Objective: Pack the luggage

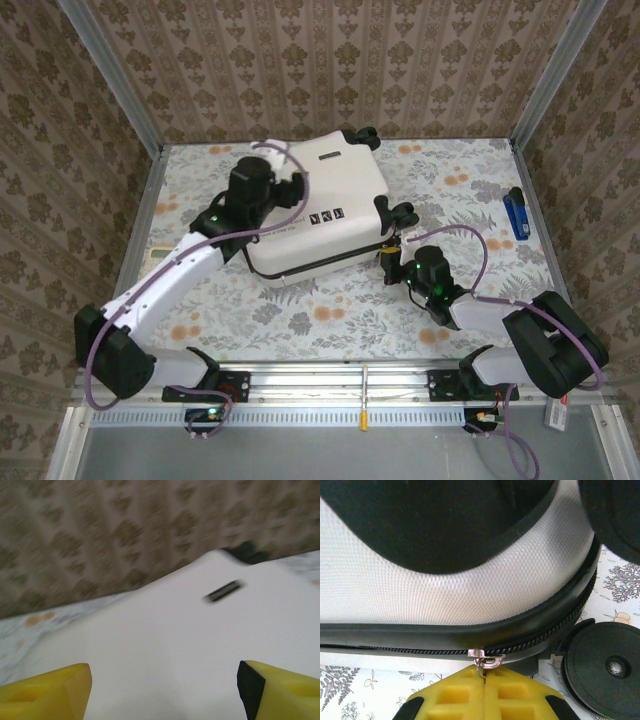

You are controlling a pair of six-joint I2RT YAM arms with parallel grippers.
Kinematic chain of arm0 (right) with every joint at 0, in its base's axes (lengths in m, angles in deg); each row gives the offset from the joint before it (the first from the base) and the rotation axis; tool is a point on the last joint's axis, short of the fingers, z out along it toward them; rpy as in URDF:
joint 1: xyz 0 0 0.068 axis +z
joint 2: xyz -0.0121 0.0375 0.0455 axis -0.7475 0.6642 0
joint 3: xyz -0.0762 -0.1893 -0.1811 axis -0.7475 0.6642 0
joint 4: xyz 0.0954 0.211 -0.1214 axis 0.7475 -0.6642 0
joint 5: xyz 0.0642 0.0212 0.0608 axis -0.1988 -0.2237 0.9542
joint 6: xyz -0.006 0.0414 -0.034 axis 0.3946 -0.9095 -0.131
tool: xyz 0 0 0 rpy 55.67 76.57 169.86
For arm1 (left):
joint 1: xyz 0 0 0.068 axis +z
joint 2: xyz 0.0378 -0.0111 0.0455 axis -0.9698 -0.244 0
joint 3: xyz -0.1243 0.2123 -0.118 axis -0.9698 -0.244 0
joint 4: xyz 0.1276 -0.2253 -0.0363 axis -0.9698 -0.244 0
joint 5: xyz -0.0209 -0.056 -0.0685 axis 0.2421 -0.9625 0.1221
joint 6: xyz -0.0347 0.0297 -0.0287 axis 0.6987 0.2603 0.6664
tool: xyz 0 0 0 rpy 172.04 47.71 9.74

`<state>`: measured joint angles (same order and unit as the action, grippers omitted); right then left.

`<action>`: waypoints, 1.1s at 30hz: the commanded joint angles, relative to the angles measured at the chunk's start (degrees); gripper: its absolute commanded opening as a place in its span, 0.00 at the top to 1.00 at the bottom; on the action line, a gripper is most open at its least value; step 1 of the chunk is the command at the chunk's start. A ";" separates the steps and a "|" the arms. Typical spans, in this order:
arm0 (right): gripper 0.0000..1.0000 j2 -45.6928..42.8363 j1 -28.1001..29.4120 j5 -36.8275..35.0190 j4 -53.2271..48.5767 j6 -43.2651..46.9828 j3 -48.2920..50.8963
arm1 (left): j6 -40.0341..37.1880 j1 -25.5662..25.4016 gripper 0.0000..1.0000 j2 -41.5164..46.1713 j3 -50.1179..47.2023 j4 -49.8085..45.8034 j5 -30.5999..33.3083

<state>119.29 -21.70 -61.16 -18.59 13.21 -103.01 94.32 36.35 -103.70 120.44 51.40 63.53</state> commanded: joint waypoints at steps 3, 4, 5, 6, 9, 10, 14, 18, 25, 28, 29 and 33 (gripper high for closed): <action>1.00 0.97 0.71 2.92 -0.32 -0.44 -2.56 | -3.77 -7.92 0.21 -12.07 15.38 -10.20 -3.90; 1.00 0.92 0.70 3.06 -0.43 -0.43 -2.55 | -4.27 -9.32 0.21 -14.83 18.67 -12.30 -3.18; 1.00 0.82 0.66 3.10 -0.59 -0.49 -2.65 | -4.88 -10.75 0.21 -17.85 22.71 -14.80 -1.68; 1.00 0.74 0.73 3.10 -0.67 -0.45 -2.62 | -5.34 -12.17 0.21 -20.72 26.63 -17.32 -0.37; 1.00 0.30 0.75 3.10 -1.27 -0.45 -2.53 | -5.78 -14.88 0.22 -28.67 37.22 -24.75 2.59; 1.00 0.11 0.75 3.16 -1.43 -0.41 -2.45 | -5.68 -15.48 0.22 -30.92 39.98 -26.52 2.91; 1.00 -0.91 0.88 3.10 -2.42 -0.22 -2.12 | -4.77 -17.71 0.22 -38.32 48.77 -32.58 4.65; 1.00 -1.93 0.83 2.69 -2.86 -0.28 -1.57 | -3.57 -19.19 0.22 -41.87 52.04 -35.48 5.81; 1.00 -2.09 0.93 2.31 -2.96 -0.42 -1.64 | -2.72 -20.71 0.23 -44.59 53.74 -39.77 11.58; 1.00 -1.68 0.93 1.88 -2.87 -0.58 -1.90 | -2.60 -20.77 0.23 -45.33 53.87 -41.87 13.68; 1.00 -1.63 0.92 1.70 -2.87 -0.72 -1.93 | -2.61 -20.77 0.23 -45.52 53.79 -42.58 14.11; 1.00 -1.63 0.92 0.96 -2.95 -0.89 -2.04 | -2.49 -20.76 0.23 -46.12 53.60 -45.01 15.76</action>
<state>118.22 -21.59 -60.81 -21.48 13.02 -103.71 91.19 15.41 -148.03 172.94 13.06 75.20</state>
